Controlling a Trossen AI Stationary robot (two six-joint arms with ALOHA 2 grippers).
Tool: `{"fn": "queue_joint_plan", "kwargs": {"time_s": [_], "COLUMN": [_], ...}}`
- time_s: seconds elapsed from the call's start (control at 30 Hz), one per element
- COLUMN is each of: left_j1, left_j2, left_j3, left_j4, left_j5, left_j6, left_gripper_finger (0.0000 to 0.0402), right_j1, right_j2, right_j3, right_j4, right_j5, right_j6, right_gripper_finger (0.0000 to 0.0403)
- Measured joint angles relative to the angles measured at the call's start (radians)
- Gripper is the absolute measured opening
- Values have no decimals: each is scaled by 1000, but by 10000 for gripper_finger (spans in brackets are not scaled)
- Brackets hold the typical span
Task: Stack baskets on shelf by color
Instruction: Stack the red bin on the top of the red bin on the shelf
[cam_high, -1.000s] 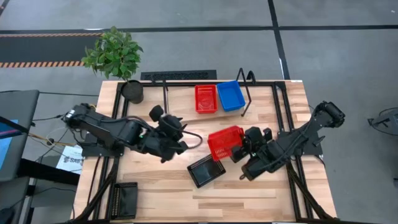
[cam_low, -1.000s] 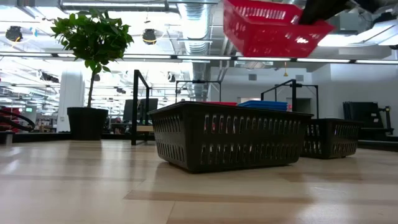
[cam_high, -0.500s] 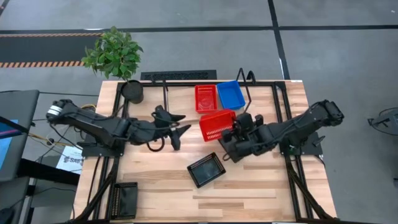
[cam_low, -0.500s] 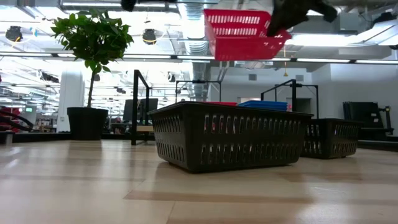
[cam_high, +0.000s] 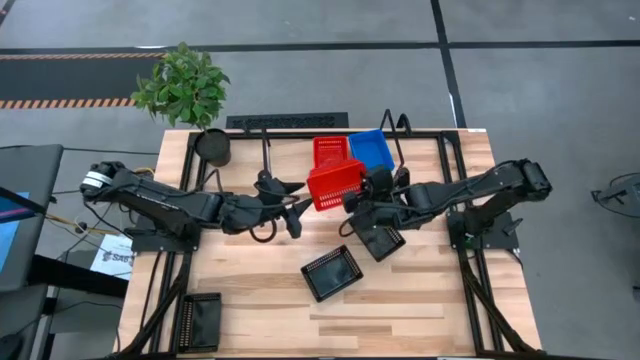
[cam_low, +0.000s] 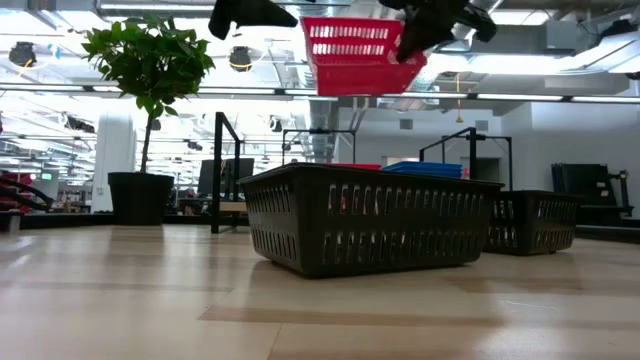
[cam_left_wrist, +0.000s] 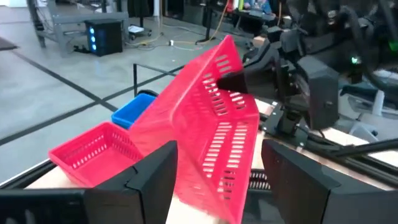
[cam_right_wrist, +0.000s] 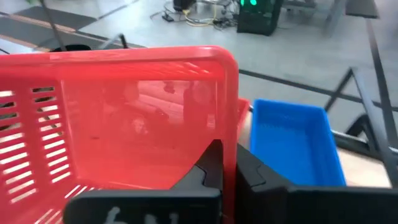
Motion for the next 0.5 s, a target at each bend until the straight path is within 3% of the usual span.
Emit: {"fn": "queue_joint_plan", "kwargs": {"time_s": [0.2,0.5], "left_j1": [33,41], "left_j2": [21,21], "left_j3": [-1,-1], "left_j4": [-15,-22], "left_j5": [-20,-53], "left_j6": [-30,-56], "left_gripper_finger": [222,220], "right_j1": [-14,-13], "right_j2": [0,0], "right_j3": [-1,-1], "right_j4": [166,184], "right_j5": [2,-4], "right_j6": [-174,-189], "right_gripper_finger": [17,17]}}
